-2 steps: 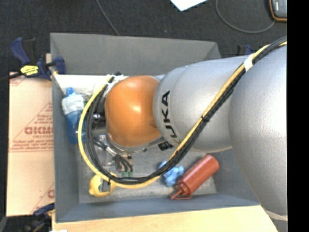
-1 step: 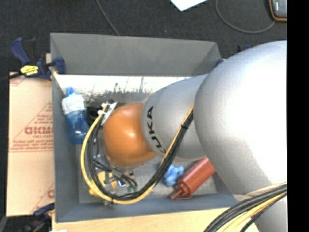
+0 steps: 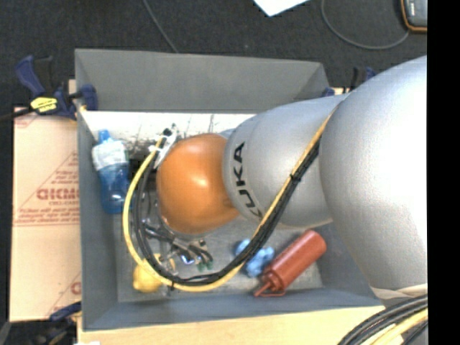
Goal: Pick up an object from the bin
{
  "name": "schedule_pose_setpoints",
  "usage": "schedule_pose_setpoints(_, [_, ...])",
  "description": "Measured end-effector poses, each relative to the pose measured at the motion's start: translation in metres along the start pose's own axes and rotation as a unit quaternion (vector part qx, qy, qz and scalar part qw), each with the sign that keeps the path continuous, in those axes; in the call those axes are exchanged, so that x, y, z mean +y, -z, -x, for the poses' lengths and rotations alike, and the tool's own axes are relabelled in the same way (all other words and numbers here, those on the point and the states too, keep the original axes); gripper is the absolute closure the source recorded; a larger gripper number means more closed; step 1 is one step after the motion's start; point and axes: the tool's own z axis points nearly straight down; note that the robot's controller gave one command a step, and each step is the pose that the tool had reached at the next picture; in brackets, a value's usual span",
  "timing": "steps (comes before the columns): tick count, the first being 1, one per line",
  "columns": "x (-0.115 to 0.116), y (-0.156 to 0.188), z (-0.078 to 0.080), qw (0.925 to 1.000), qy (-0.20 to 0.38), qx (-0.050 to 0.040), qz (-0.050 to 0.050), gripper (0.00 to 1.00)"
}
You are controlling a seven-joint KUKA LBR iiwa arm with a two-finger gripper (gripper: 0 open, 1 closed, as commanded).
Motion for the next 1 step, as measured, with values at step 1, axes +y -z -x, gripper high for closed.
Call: schedule_pose_setpoints(1, [-0.0005,-0.0508,-0.0028,0.9995,-0.030,-0.0054,0.000,0.00])
